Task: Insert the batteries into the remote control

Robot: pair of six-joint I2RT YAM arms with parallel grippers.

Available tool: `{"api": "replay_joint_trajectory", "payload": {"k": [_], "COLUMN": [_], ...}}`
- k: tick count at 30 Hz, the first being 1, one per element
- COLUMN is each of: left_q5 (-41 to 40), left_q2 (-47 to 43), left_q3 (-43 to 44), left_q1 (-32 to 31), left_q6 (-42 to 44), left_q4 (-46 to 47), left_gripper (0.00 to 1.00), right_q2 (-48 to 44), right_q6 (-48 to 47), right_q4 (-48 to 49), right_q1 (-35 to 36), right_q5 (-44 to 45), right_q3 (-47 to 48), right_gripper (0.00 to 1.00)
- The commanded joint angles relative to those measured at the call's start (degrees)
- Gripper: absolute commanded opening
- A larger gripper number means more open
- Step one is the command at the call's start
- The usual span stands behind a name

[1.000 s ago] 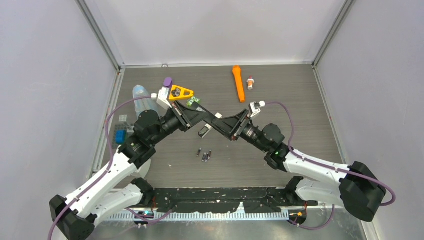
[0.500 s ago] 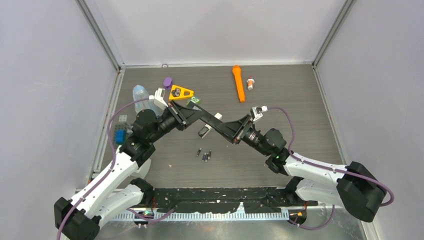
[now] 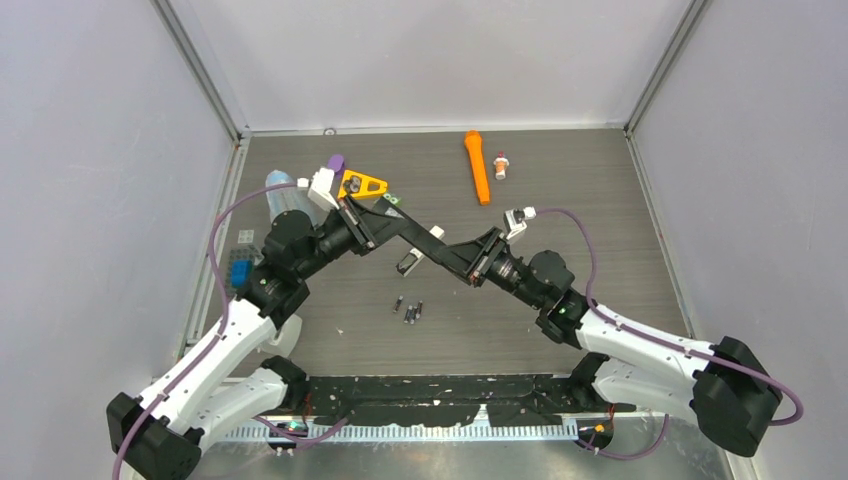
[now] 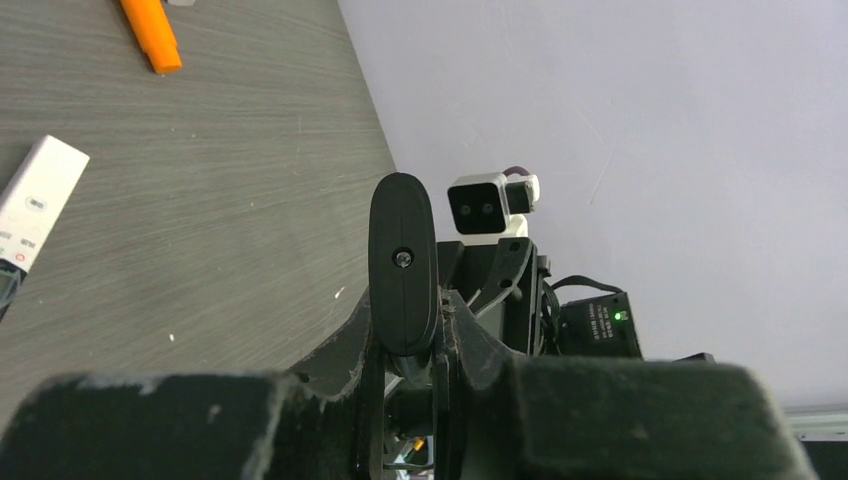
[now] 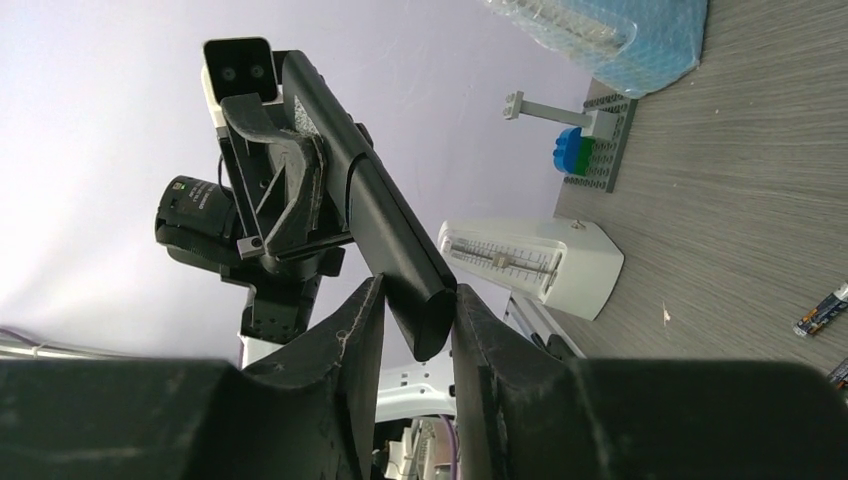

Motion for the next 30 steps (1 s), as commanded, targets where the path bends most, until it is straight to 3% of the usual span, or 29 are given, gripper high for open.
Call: {"api": "replay_joint_trajectory", "payload": {"k": [1,8,12,17,26,30], "left_q5": [0.45,1.44,1.69,0.62,-5.61,-7.44], "left_q2": [1.15,2.33,2.75,3.11,5.83,6.75], "left_q3": [3.19,2.68,2.11,0.74,0.51,1.14], "left_q1": [0.22,0.09,-0.09,-0.07,-0.65,-0.98], "left_q6": [8.66,11.28,11.04,11.54,15.67,19.47], "left_q4": [0.24,1.81,1.92,2.12,0.82,-1.07], "left_gripper": [0.00,0.00,0.00,0.00,0.00,0.00], "right_q2": [-1.85,-1.15,-0.12,1.08,0.09,-1.14], "right_q6": [-2.39,-1.01,0.12,2.33,3.51,2.16], "right_q4": [-5.97,-8.55,-11.02,-12.16,-11.89,-13.25], "right_q1": [-0.31,-0.64,-0.93,-1.49,-2.43,-4.16], "right_q5": [-0.01,-1.42,-1.80,-3.09,-4.41,-4.95], "right_q3": [4.07,5.51,5.83,5.01,3.84,3.91], "right_gripper": [0.31,0.53,0.55,0.43,0.08,0.05]}}
